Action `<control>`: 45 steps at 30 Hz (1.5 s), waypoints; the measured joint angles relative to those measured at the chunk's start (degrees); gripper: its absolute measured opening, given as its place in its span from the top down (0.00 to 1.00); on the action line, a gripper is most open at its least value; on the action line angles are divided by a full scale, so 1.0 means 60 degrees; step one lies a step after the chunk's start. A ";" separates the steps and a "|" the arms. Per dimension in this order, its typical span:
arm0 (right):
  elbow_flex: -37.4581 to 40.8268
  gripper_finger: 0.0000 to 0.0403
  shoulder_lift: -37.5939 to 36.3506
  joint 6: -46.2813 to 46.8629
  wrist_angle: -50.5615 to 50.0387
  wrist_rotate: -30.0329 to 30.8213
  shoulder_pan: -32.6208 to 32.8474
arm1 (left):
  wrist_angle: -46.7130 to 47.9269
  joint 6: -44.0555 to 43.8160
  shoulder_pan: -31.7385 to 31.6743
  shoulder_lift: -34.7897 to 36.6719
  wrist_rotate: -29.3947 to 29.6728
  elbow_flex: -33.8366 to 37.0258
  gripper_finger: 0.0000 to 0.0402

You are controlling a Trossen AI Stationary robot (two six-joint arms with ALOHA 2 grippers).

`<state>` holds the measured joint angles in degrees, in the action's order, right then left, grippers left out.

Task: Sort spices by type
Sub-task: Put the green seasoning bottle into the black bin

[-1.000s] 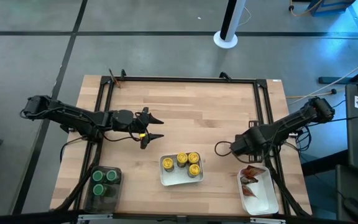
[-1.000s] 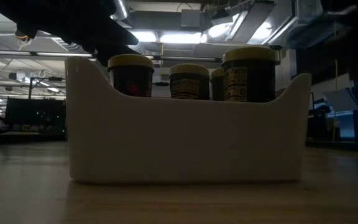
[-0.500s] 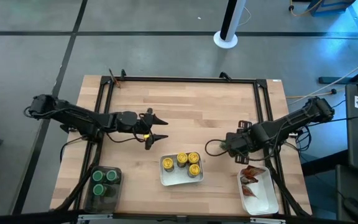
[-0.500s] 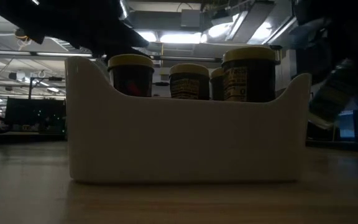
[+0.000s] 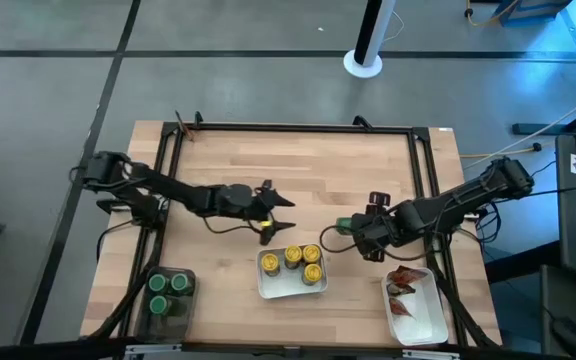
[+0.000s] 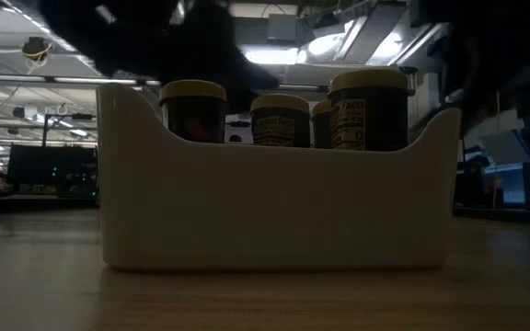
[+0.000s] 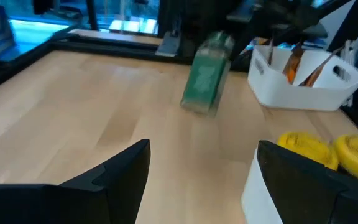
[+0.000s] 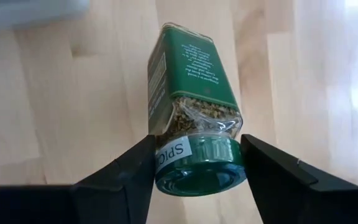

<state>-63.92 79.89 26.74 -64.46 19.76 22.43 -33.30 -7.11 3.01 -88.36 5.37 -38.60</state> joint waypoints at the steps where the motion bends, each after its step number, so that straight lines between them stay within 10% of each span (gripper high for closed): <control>1: 0.0001 0.47 0.0105 -0.0061 -0.0031 -0.0138 -0.0084 | 0.0069 0.0004 0.0000 -0.0233 -0.0126 -0.0314 0.30; 21: 0.0001 0.47 0.0457 -0.1794 -0.0083 -0.1111 -0.1507 | 0.2529 0.0724 -0.0753 -0.5105 -0.0559 -0.6080 0.43; 33: 0.0001 0.46 0.0453 -0.1796 -0.0026 -0.0978 -0.1504 | 0.2288 0.0734 -0.0813 -0.5988 -0.0653 -0.6519 0.79; 45: 0.0004 0.46 0.0453 -0.1800 0.0402 -0.0775 -0.1507 | 0.1604 0.0746 -0.0807 -0.6313 -0.0830 -0.6515 0.91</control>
<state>-63.90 82.61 15.94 -62.05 15.11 13.39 -23.68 -2.64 -1.84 -126.23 0.39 -77.69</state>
